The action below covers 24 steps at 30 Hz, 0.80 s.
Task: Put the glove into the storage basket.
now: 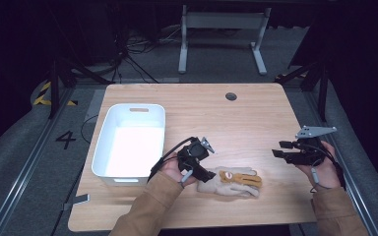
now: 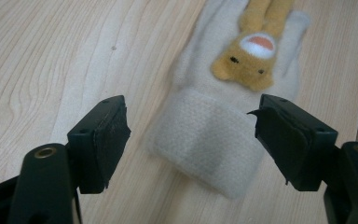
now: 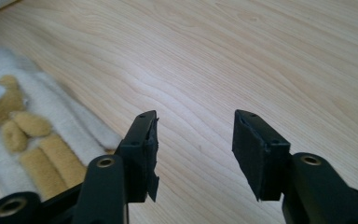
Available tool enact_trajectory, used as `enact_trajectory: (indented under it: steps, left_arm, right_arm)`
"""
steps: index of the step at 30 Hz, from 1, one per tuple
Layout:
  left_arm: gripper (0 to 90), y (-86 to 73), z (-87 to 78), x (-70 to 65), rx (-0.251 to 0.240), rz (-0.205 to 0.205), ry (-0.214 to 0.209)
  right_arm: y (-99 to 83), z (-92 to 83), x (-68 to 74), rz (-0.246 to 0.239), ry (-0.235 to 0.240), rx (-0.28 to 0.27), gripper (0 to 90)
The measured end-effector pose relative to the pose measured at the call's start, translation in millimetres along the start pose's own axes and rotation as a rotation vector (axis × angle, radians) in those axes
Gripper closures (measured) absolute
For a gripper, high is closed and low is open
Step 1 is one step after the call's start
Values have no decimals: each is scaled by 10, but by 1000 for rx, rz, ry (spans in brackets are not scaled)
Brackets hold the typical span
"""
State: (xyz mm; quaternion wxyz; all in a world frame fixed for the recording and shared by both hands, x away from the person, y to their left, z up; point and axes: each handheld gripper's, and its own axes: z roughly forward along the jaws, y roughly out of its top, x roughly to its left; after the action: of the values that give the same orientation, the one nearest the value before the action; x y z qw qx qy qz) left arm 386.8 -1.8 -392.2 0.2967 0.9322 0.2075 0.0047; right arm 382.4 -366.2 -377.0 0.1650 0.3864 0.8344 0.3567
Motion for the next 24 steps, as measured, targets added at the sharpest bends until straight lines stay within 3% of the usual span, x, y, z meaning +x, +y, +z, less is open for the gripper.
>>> enact_trajectory:
  steps: [6,10,15,18,20,24]
  left_arm:
    - [259,-8,24,14,-1,-12,-2]
    - [257,-17,56,42,-3,-23,-14]
    - [214,-45,133,101,-15,-104,-28]
    - [209,-40,150,88,-29,-110,-41]
    - [201,-27,160,70,-16,-78,-53]
    - [152,-12,193,31,-20,-59,-76]
  right_arm:
    - [-77,39,-95,35,-60,21,424]
    - [-108,49,-131,48,-66,18,408]
    - [-109,62,-120,41,-65,19,399]
    - [-111,81,-113,32,-64,26,395]
    - [-116,89,-113,37,-62,27,391]
    - [-122,94,-119,44,-52,25,386]
